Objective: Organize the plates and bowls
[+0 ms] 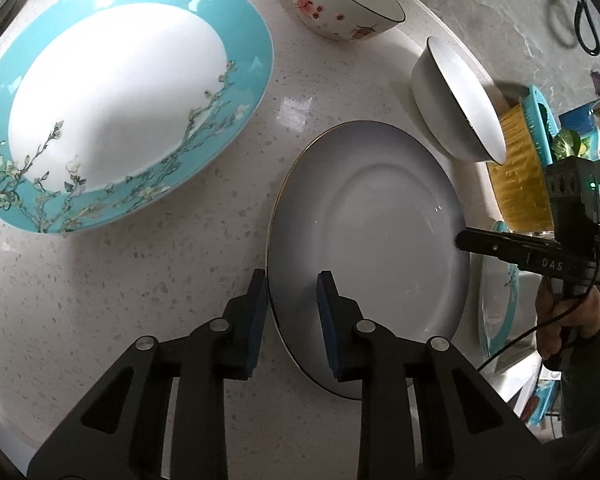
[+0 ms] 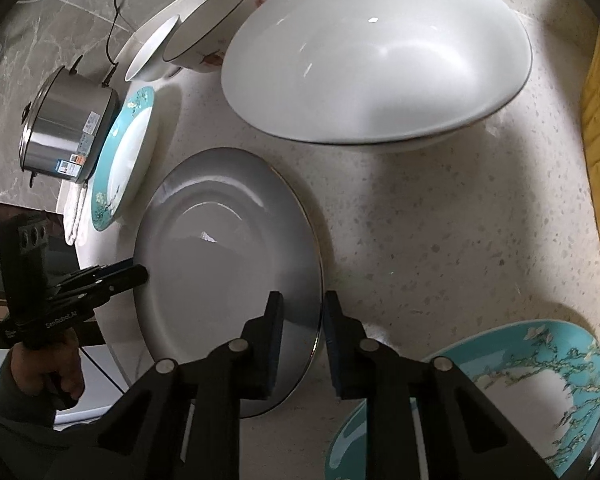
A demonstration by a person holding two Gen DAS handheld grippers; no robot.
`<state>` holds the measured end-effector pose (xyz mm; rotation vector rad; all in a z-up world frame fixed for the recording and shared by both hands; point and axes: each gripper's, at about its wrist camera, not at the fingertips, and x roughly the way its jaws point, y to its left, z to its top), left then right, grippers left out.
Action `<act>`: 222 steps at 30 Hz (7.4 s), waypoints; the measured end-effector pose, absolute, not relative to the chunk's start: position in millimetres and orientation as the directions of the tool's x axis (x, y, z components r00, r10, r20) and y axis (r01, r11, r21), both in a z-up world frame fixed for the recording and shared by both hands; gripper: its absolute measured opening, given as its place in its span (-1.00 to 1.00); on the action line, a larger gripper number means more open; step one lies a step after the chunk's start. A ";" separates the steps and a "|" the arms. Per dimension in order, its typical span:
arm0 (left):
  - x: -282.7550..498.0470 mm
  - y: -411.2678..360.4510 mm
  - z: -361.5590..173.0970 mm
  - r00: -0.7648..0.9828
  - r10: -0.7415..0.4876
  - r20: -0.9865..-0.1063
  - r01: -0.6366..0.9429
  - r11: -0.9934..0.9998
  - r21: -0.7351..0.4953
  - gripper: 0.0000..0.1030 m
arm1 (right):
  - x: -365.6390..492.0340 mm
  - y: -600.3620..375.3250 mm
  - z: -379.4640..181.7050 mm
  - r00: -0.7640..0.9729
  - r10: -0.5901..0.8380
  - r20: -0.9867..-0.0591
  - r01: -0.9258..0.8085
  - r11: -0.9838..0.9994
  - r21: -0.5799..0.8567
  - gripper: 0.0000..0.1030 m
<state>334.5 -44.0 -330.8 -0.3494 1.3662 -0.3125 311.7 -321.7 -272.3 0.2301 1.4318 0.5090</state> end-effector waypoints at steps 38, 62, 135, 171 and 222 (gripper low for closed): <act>330.8 -42.9 -320.9 0.155 -0.383 -0.911 0.004 0.922 -0.387 -0.60 | 301.3 -328.3 -261.5 0.072 0.477 -0.876 -0.057 0.879 0.473 -0.63; 287.9 9.1 -288.8 0.122 -0.382 -0.916 0.080 0.924 -0.375 -0.59 | 246.5 -285.4 -232.7 0.125 0.485 -0.865 0.000 0.872 0.489 -0.64; 319.0 -302.7 -308.7 0.029 -0.468 -0.883 0.552 0.744 -0.376 0.95 | 102.8 -540.1 -270.8 0.589 0.530 -0.610 0.178 0.651 0.737 0.01; 336.2 -352.7 -347.3 0.041 -0.356 -0.934 0.599 0.757 -0.262 -0.61 | 118.0 -548.8 -298.0 0.519 0.516 -0.682 0.314 0.627 0.713 -0.82; 292.7 -182.4 -263.3 0.193 -0.353 -0.916 0.356 0.895 -0.269 -0.66 | 170.2 -439.8 -233.0 0.418 0.583 -0.697 0.114 0.727 0.677 -0.79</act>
